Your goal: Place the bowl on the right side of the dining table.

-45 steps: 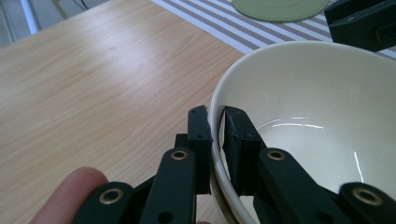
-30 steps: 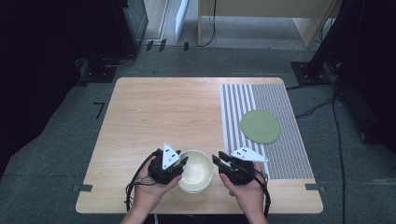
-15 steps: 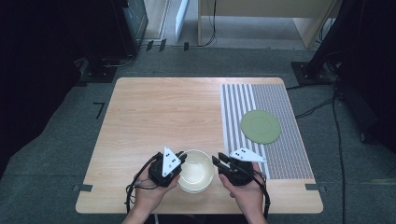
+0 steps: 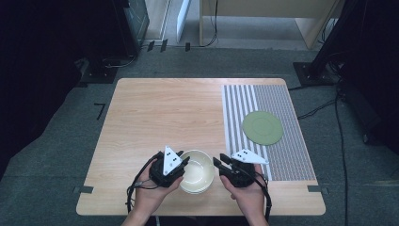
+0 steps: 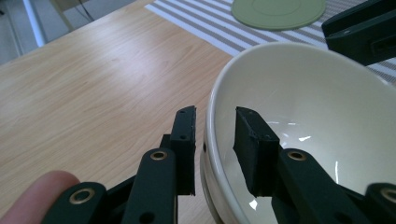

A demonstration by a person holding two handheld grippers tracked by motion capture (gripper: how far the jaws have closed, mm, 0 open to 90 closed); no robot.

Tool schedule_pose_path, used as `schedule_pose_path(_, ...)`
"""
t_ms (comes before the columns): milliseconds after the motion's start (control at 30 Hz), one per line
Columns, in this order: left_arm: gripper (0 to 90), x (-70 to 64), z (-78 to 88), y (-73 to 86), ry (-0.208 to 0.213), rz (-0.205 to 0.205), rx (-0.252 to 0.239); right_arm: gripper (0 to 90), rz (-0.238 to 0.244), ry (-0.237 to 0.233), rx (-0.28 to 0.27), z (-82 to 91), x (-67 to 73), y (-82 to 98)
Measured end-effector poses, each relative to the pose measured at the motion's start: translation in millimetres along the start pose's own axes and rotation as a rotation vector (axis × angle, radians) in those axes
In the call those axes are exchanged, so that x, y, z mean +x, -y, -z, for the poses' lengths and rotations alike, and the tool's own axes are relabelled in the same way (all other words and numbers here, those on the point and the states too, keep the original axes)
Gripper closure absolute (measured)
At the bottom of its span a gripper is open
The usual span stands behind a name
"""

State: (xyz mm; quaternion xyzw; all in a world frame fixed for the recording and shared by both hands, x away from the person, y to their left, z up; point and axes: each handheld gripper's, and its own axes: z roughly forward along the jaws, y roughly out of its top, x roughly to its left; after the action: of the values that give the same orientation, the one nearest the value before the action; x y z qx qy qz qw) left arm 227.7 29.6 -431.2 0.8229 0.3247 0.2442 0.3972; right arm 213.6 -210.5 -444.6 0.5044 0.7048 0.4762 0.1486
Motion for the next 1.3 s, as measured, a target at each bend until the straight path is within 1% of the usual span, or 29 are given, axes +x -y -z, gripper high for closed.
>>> schedule_pose_path(33, 70.1, 0.0, 0.0, 0.0, 0.0, 0.0, 0.0, 66.6, 0.001, 0.001, 0.0, -0.1, 0.3, 0.1)
schedule_pose_path(67, 75.5, -1.8, -1.4, 0.3, -0.03, -0.02, 0.016, 66.6, 0.001, 0.003, 0.0, -0.3, 0.7, 0.3)
schedule_pose_path(100, 80.6, -1.8, -1.4, 0.3, -0.03, -0.02, 0.016, 66.6, 0.001, 0.003, 0.0, -0.3, 0.7, 0.3)
schedule_pose_path(133, 81.8, -3.8, -1.3, 1.5, -0.044, -0.045, 0.004, 66.4, 0.001, 0.006, 0.001, -0.4, 1.2, 0.6)
schedule_pose_path(200, 81.8, -3.3, -1.1, 2.5, -0.043, -0.057, -0.005, 66.4, 0.002, 0.008, 0.001, -0.3, 1.2, 0.7)
schedule_pose_path(233, 82.2, -1.8, -0.5, 3.7, -0.03, -0.056, -0.022, 66.2, 0.0, 0.006, 0.001, -0.2, 1.2, 0.6)
schedule_pose_path(300, 83.3, 0.2, -0.1, 5.9, -0.013, -0.034, -0.042, 65.3, -0.001, 0.003, -0.005, 0.6, 1.2, 0.2)
schedule_pose_path(333, 83.8, 0.1, 0.9, 6.5, -0.014, -0.033, -0.066, 64.9, -0.002, 0.004, -0.016, 1.8, 1.5, -0.2)
schedule_pose_path(367, 83.8, 0.1, 0.9, 6.5, -0.014, -0.033, -0.066, 64.9, -0.002, 0.004, -0.016, 1.8, 1.5, -0.2)
schedule_pose_path(400, 83.9, -1.4, 1.9, 6.2, -0.025, -0.046, -0.076, 64.2, -0.009, 0.004, -0.035, 4.1, 1.4, -0.9)
schedule_pose_path(433, 83.9, -2.0, 2.8, 6.0, -0.03, -0.053, -0.084, 64.2, -0.009, 0.004, -0.035, 4.1, 1.4, -0.9)
schedule_pose_path(533, 83.8, -1.7, 3.8, 6.3, -0.03, -0.055, -0.097, 60.1, -0.028, -0.017, -0.081, 11.4, 2.6, -4.3)
schedule_pose_path(567, 83.8, -1.1, 4.0, 6.6, -0.026, -0.053, -0.098, 60.1, -0.028, -0.017, -0.081, 11.4, 2.6, -4.3)
schedule_pose_path(600, 83.7, -1.4, 4.2, 7.3, -0.026, -0.043, -0.112, 59.4, -0.021, -0.012, -0.118, 16.1, 6.4, -6.4)
schedule_pose_path(667, 83.7, -1.8, 4.5, 7.4, -0.028, -0.044, -0.119, 59.1, -0.024, -0.02, -0.128, 18.2, 8.9, -7.4)
schedule_pose_path(700, 83.6, -1.7, 5.1, 7.1, -0.03, -0.047, -0.122, 58.0, -0.016, -0.037, -0.13, 19.9, 14.1, -8.6)
schedule_pose_path(733, 83.7, -1.8, 6.2, 6.9, -0.036, -0.043, -0.138, 57.8, -0.014, -0.043, -0.125, 20.0, 17.1, -8.3)
schedule_pose_path(800, 83.7, -1.6, 7.0, 6.7, -0.038, -0.041, -0.143, 57.3, -0.01, -0.054, -0.118, 19.0, 19.7, -7.8)
schedule_pose_path(833, 83.7, -1.4, 8.0, 6.4, -0.041, -0.039, -0.15, 55.1, -0.006, -0.064, -0.091, 15.2, 24.4, -6.1)
schedule_pose_path(867, 83.7, -1.4, 11.2, 5.8, -0.047, -0.042, -0.166, 55.3, -0.006, -0.061, -0.078, 12.8, 26.2, -5.0)
schedule_pose_path(900, 83.7, -1.4, 11.2, 5.8, -0.047, -0.042, -0.166, 55.3, -0.006, -0.061, -0.078, 12.8, 26.2, -5.0)
schedule_pose_path(933, 83.7, -2.1, 14.6, 4.4, -0.055, -0.044, -0.184, 55.7, -0.006, -0.049, -0.043, 7.9, 28.2, -2.7)
schedule_pose_path(967, 83.7, -2.1, 14.6, 4.4, -0.055, -0.044, -0.184, 55.7, -0.006, -0.049, -0.043, 7.9, 28.2, -2.7)
schedule_pose_path(1000, 83.7, -2.4, 17.2, 3.4, -0.06, -0.046, -0.199, 56.2, -0.006, -0.045, -0.033, 6.2, 28.7, -1.8)
schedule_pose_path(1067, 83.8, -4.1, 22.5, 1.5, -0.071, -0.045, -0.232, 60.6, -0.014, -0.045, -0.005, 1.2, 30.0, 1.5)
schedule_pose_path(1100, 83.8, -4.1, 22.5, 1.5, -0.071, -0.045, -0.232, 60.6, -0.014, -0.045, -0.005, 1.2, 30.0, 1.5)
schedule_pose_path(1167, 83.8, -5.2, 24.8, 1.2, -0.076, -0.044, -0.249, 65.5, -0.015, -0.045, 0.001, -0.6, 30.9, 2.6)
schedule_pose_path(1200, 83.8, -6.8, 26.5, 1.8, -0.078, -0.046, -0.264, 67.6, -0.03, -0.038, 0.001, -2.0, 31.9, 3.1)
schedule_pose_path(1300, 83.8, -10.0, 27.7, 2.7, -0.081, -0.053, -0.279, 69.6, -0.036, -0.031, -0.005, -2.7, 32.9, 2.9)
